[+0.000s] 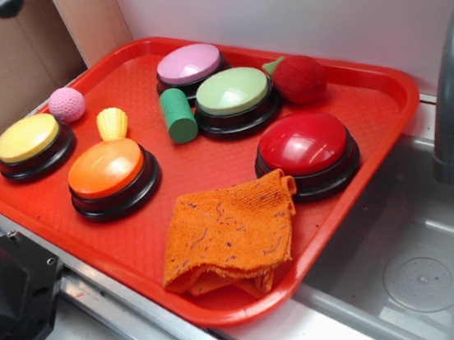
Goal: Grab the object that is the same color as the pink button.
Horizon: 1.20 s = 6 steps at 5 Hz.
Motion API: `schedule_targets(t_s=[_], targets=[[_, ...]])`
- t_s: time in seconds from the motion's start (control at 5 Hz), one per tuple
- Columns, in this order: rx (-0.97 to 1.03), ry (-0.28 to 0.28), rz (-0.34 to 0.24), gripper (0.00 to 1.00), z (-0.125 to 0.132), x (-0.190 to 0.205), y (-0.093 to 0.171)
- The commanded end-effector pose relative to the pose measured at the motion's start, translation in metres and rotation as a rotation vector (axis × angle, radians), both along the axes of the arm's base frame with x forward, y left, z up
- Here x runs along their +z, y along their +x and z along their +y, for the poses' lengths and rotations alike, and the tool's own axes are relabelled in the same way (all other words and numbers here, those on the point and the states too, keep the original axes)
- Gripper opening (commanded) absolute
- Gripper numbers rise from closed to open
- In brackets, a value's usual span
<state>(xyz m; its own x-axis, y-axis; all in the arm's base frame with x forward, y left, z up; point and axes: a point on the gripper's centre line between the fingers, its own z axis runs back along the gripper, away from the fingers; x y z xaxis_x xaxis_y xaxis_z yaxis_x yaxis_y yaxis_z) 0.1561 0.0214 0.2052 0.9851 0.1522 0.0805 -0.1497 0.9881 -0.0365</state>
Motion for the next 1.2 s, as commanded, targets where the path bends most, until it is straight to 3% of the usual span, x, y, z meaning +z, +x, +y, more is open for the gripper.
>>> schedule_targets(t_s=[0.0,0.4,0.6,1.0], targets=[[0.167,-0.052,0.009,1.0,0.082,-0.032,0.037],[0.306,0.019,0.06,1.0,0.134,-0.084,0.063],[0.342,-0.005,0.085,1.0,0.152,-0.119,0.075],[0.358,0.021,0.137,1.0,0.156,-0.147,0.08]])
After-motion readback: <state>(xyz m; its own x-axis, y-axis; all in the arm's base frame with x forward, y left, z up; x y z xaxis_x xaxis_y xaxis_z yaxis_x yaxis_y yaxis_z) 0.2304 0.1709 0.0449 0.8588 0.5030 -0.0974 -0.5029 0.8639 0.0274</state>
